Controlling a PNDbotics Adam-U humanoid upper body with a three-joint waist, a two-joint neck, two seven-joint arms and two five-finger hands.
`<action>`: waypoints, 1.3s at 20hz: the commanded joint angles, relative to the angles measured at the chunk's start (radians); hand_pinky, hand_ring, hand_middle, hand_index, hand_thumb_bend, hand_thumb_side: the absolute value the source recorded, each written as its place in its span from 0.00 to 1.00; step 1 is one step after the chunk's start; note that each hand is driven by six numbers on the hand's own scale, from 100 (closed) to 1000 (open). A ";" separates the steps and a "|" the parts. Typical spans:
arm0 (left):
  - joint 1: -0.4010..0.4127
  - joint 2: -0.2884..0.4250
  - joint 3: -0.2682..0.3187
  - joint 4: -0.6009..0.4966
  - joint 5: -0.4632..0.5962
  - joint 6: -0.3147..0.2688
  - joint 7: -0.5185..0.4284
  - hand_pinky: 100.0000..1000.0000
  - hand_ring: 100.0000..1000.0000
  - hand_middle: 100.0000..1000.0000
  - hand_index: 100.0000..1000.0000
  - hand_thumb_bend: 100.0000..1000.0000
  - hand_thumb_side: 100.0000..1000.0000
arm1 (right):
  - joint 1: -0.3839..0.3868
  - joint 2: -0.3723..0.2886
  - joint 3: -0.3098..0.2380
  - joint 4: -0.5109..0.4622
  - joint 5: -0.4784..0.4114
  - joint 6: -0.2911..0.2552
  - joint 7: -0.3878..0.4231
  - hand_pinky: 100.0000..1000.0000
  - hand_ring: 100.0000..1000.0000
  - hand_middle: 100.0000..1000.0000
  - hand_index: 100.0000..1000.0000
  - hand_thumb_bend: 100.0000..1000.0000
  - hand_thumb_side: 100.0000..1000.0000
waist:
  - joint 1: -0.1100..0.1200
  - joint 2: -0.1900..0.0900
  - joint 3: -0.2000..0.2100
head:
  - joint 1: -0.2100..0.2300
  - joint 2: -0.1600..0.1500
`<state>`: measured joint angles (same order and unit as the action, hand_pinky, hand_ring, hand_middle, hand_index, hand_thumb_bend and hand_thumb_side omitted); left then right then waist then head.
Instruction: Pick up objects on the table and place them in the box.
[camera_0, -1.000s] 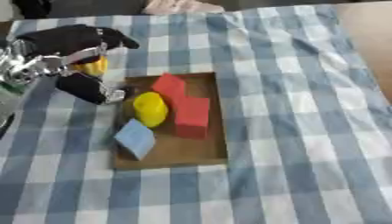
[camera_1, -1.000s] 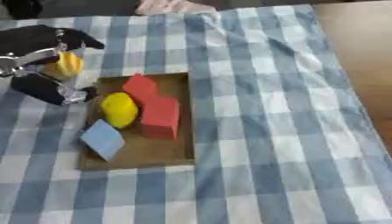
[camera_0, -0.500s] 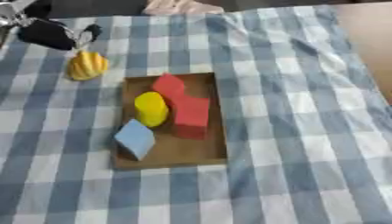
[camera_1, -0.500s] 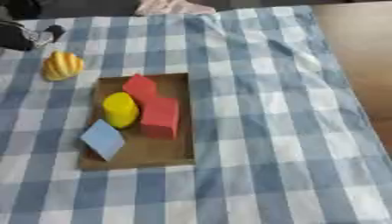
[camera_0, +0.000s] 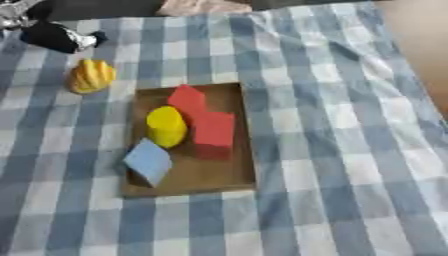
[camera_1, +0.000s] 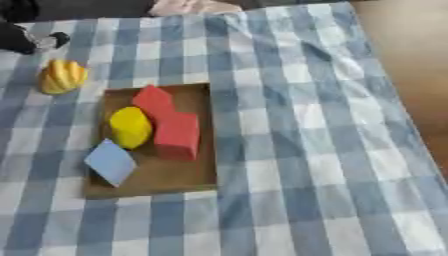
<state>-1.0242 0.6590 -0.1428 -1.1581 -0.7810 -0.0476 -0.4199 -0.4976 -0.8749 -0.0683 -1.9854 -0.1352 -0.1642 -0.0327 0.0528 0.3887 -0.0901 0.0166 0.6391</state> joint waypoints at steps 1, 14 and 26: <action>-0.042 0.004 0.030 0.065 -0.014 -0.009 -0.014 0.95 0.91 0.82 0.92 0.36 0.50 | -0.013 -0.028 -0.019 -0.015 -0.001 -0.006 -0.005 0.90 1.00 0.65 0.73 0.00 0.47 | 0.000 -0.017 -0.008 | 0.010 -0.016; -0.083 -0.040 0.069 0.255 -0.164 0.019 -0.005 0.93 0.91 0.83 0.93 0.39 0.47 | -0.022 -0.023 -0.015 -0.015 0.008 -0.003 0.005 0.90 1.00 0.65 0.73 0.00 0.47 | 0.018 0.007 -0.038 | 0.042 -0.033; -0.089 -0.039 0.100 0.315 -0.232 0.071 -0.005 0.88 0.87 0.78 0.88 0.29 0.41 | -0.015 -0.015 -0.017 -0.015 0.020 0.005 0.007 0.90 1.00 0.64 0.73 0.00 0.47 | 0.025 0.029 -0.039 | 0.061 -0.041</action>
<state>-1.0912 0.5893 -0.0562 -0.8380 -1.0050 0.0163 -0.4194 -0.5080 -0.8692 -0.0730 -1.9854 -0.1187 -0.1599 -0.0253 0.0818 0.4377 -0.1294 0.0741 0.6110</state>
